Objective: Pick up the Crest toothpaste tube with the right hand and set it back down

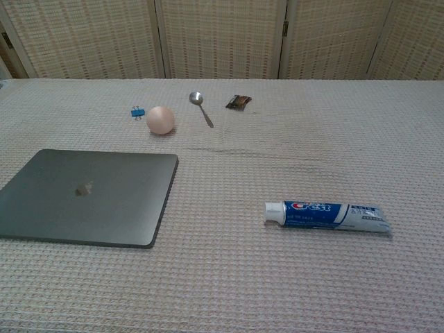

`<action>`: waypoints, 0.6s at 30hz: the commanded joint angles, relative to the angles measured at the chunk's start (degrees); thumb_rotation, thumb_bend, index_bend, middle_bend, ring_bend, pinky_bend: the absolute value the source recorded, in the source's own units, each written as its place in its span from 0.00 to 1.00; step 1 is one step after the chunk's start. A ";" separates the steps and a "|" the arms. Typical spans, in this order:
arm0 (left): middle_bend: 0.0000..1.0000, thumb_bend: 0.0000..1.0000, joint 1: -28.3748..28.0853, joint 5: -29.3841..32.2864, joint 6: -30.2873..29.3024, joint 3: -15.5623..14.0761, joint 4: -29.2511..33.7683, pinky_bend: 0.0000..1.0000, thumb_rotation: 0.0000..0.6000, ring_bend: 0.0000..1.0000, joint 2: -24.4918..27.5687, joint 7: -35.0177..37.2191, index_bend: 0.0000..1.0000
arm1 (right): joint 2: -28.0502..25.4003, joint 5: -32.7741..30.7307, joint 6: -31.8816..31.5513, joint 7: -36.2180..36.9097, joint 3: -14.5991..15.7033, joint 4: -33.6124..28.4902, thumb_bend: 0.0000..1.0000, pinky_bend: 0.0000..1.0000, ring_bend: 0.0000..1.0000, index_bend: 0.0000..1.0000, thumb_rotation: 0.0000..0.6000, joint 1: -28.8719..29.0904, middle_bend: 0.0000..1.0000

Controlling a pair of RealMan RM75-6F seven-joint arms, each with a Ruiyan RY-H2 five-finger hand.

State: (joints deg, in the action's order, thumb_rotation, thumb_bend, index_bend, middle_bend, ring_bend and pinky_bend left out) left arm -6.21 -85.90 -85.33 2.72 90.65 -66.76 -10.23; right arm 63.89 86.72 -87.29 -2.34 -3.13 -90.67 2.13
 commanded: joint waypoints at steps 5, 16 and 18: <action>0.00 0.16 -0.06 0.09 -0.38 0.28 0.03 0.00 1.00 0.01 -0.51 -0.34 0.00 | -0.08 0.06 0.78 1.37 0.11 -0.09 0.37 0.05 0.11 0.00 1.00 0.29 0.06; 0.00 0.16 0.24 -0.36 -0.88 -0.03 -0.19 0.00 1.00 0.01 -0.58 -0.01 0.00 | -1.28 1.94 2.16 1.70 0.97 -2.04 0.36 0.11 0.15 0.00 1.00 1.16 0.09; 0.00 0.16 0.34 -0.26 -0.95 -0.04 -0.25 0.00 1.00 0.01 -0.57 0.16 0.00 | -1.21 2.27 2.85 1.01 1.03 -2.60 0.36 0.11 0.15 0.00 1.00 1.68 0.09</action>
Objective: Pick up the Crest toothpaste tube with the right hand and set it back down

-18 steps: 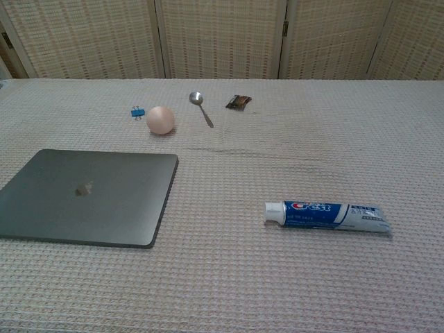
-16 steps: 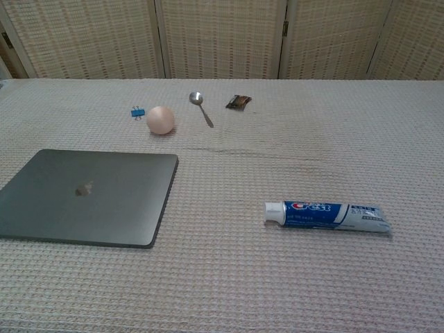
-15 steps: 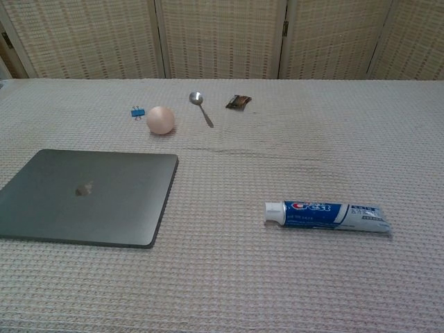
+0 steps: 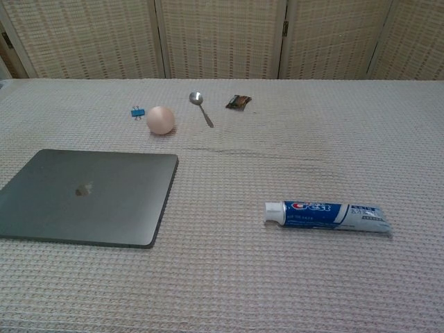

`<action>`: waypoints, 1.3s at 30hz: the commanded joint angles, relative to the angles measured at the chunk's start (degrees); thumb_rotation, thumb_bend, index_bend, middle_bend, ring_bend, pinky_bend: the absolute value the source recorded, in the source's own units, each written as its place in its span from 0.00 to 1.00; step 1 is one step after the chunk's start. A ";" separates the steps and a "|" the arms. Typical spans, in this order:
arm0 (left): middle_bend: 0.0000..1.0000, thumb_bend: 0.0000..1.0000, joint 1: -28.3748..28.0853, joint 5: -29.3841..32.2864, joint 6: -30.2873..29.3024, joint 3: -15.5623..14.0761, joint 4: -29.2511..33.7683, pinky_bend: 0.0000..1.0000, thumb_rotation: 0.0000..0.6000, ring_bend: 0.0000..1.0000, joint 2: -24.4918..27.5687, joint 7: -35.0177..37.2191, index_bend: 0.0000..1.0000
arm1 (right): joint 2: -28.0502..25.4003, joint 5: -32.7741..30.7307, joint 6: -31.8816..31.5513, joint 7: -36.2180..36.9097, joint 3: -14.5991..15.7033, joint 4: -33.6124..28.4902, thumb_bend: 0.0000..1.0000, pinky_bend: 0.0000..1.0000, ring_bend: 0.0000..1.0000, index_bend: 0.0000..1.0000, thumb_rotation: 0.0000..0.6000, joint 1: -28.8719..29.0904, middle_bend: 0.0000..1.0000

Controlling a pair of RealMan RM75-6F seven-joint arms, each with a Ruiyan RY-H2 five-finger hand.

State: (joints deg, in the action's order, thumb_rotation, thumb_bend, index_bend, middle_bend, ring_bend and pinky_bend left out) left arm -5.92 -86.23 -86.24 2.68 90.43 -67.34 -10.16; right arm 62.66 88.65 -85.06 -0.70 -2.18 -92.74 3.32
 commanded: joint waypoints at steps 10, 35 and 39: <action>0.00 0.16 0.41 -0.40 -0.61 -0.28 -0.02 0.00 1.00 0.01 0.15 0.30 0.00 | 2.96 1.69 8.16 -6.98 -0.95 -3.98 0.36 0.16 0.19 0.00 1.00 6.72 0.12; 0.00 0.16 0.72 -0.07 -0.31 -0.49 1.81 0.00 1.00 0.01 1.09 -0.98 0.00 | 21.99 -5.90 26.11 -23.48 -2.76 5.16 0.25 0.17 0.08 0.00 1.00 21.03 0.05; 0.00 0.17 0.68 -0.02 -0.24 -0.43 1.96 0.00 1.00 0.01 1.20 -1.13 0.00 | 23.89 -6.64 27.02 -23.82 -2.86 7.14 0.24 0.17 0.08 0.00 1.00 22.28 0.06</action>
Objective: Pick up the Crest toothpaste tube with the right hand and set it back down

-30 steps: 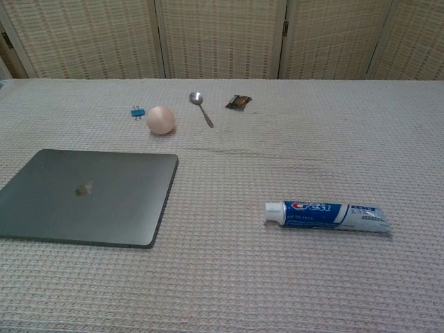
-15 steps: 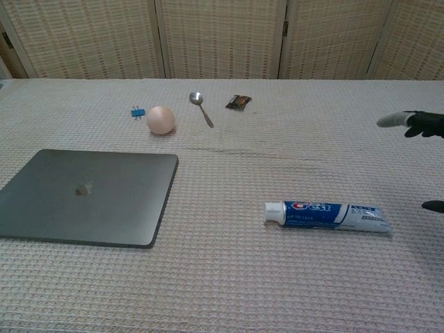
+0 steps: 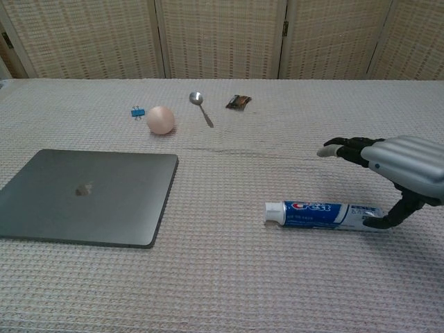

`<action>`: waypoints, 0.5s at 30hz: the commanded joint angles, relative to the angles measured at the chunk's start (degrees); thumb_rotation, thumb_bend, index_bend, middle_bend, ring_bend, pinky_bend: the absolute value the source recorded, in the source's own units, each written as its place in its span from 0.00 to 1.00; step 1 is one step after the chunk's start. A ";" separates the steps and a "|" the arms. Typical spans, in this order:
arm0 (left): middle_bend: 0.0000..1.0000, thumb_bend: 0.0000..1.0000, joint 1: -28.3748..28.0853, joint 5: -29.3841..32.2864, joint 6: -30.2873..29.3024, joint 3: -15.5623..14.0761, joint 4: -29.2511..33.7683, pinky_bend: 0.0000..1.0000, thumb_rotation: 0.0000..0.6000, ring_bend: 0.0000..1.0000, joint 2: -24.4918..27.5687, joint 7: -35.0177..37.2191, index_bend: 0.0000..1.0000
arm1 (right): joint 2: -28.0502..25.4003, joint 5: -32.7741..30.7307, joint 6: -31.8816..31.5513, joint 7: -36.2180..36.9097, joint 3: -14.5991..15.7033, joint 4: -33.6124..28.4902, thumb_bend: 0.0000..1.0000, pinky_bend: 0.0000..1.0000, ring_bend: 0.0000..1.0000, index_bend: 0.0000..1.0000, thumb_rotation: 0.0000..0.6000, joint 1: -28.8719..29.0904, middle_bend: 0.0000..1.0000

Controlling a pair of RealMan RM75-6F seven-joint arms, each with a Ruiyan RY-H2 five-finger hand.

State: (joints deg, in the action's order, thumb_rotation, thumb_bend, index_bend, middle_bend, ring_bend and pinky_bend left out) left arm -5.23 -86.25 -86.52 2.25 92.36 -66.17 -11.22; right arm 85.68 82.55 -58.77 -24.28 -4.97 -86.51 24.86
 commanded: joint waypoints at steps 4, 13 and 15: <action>0.00 0.17 -0.04 0.00 0.12 -0.01 0.29 0.00 1.00 0.01 0.09 -0.14 0.00 | 2.33 -1.88 2.37 -0.33 -0.34 2.83 0.24 0.17 0.08 0.00 1.00 2.16 0.06; 0.00 0.16 -0.06 0.27 0.48 -0.07 0.22 0.00 1.00 0.01 -0.03 -0.49 0.00 | 4.00 -4.18 4.06 0.55 -2.38 5.47 0.24 0.17 0.09 0.00 1.00 5.38 0.11; 0.00 0.16 -0.05 0.40 0.57 -0.07 0.13 0.00 1.00 0.01 -0.04 -0.53 0.00 | 3.07 -3.17 4.89 2.39 -1.84 4.26 0.24 0.17 0.10 0.01 1.00 6.07 0.14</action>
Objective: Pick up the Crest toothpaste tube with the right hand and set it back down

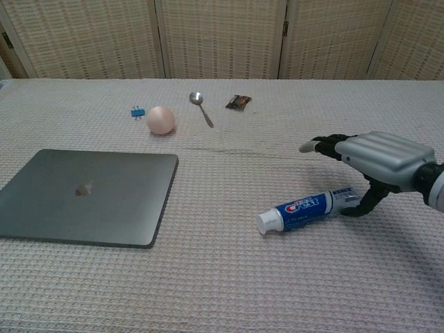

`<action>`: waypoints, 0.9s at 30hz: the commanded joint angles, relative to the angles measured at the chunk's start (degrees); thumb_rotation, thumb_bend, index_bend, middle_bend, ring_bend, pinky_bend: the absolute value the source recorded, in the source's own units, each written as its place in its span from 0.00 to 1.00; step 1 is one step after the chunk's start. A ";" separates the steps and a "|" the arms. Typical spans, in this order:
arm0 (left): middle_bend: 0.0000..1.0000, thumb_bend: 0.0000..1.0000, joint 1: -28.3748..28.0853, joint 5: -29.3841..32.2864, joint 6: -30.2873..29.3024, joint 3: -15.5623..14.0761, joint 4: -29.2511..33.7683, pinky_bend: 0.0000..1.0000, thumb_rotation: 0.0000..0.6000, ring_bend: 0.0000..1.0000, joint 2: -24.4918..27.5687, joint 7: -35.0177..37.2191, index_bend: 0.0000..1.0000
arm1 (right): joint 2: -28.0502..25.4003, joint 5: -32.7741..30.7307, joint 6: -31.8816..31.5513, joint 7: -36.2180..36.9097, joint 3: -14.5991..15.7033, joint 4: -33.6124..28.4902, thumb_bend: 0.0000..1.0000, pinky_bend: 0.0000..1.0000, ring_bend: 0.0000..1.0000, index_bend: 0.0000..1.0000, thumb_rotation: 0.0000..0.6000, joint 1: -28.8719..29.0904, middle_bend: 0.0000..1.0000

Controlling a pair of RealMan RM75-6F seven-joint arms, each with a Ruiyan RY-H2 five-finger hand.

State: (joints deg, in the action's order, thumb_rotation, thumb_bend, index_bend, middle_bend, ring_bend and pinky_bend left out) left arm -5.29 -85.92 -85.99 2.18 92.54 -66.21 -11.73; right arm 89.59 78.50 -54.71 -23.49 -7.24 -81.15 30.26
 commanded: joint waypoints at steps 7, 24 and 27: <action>0.00 0.16 -0.14 0.63 0.37 0.28 -0.32 0.00 1.00 0.01 -0.24 0.03 0.00 | -2.53 3.85 2.93 3.63 2.71 -3.22 0.24 0.17 0.18 0.12 1.00 2.69 0.22; 0.00 0.17 0.27 0.66 0.19 -0.06 -1.42 0.00 1.00 0.01 -0.61 0.86 0.00 | 0.45 1.83 3.21 -0.28 3.21 -1.48 0.40 0.18 0.28 0.37 1.00 5.03 0.34; 0.00 0.17 0.31 0.75 0.14 0.01 -1.59 0.00 1.00 0.01 -0.69 0.92 0.00 | 0.39 1.26 3.26 -0.71 3.41 -1.53 0.41 0.18 0.28 0.37 1.00 5.15 0.34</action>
State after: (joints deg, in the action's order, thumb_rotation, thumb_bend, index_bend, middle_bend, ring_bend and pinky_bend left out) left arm -4.98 -85.18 -85.85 2.18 90.94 -66.90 -10.81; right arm 89.99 79.84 -51.47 -24.12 -3.88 -82.66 35.37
